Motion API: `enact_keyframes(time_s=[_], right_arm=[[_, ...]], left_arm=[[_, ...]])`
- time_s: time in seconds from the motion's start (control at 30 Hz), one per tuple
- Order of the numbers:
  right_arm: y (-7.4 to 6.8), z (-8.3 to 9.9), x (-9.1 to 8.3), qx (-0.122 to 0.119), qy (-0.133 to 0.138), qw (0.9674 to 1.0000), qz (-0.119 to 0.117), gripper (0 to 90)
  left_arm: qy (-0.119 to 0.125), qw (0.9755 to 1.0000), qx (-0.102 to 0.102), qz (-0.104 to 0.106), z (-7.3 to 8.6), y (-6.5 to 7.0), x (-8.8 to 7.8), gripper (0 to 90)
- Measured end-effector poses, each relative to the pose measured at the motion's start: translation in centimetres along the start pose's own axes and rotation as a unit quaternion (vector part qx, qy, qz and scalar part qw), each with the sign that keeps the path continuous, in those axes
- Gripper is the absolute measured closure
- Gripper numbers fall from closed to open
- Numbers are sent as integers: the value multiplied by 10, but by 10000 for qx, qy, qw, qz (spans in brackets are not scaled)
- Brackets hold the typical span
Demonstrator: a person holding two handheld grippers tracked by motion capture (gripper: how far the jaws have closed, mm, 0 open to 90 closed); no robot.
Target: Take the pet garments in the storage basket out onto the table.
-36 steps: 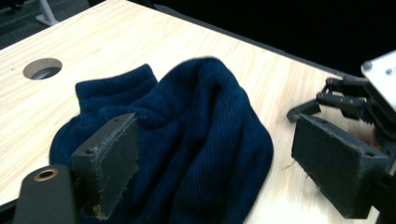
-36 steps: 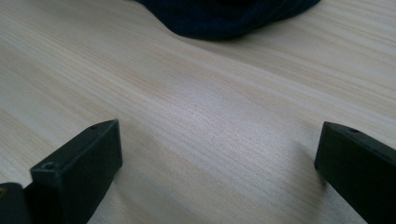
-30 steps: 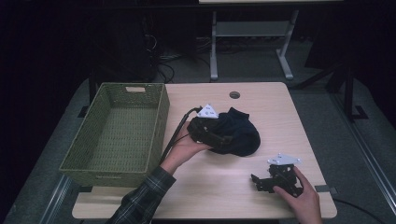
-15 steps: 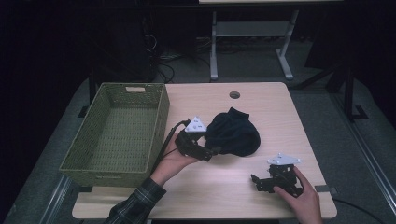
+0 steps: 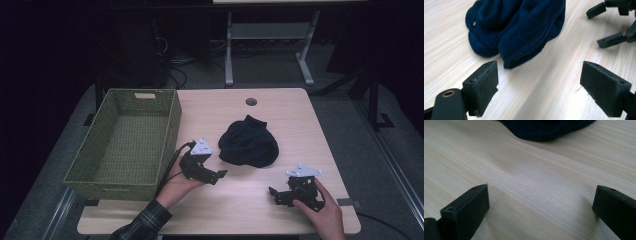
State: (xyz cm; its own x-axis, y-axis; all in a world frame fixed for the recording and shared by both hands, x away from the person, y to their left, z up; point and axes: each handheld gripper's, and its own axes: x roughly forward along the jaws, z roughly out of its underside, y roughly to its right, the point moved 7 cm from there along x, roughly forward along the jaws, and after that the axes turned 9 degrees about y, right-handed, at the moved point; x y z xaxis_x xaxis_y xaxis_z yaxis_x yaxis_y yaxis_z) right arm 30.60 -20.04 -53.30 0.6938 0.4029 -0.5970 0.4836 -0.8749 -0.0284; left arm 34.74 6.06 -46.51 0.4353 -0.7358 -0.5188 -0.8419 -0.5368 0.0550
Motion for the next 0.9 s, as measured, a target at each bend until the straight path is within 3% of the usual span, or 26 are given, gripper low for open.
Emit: enact_keyframes(time_s=[0.43,0.67,0.9], right_arm=[[0,0,0,-8,3,10000,-7,5],[0,0,0,-10,3,10000,-6,5],[0,0,0,-7,1,10000,-4,4]], left_arm=[[-453,9989,31,-114,36,5,5,145],[-726,9972,75,-157,49,5,11,141],[-829,9964,76,-153,57,9,17,138]])
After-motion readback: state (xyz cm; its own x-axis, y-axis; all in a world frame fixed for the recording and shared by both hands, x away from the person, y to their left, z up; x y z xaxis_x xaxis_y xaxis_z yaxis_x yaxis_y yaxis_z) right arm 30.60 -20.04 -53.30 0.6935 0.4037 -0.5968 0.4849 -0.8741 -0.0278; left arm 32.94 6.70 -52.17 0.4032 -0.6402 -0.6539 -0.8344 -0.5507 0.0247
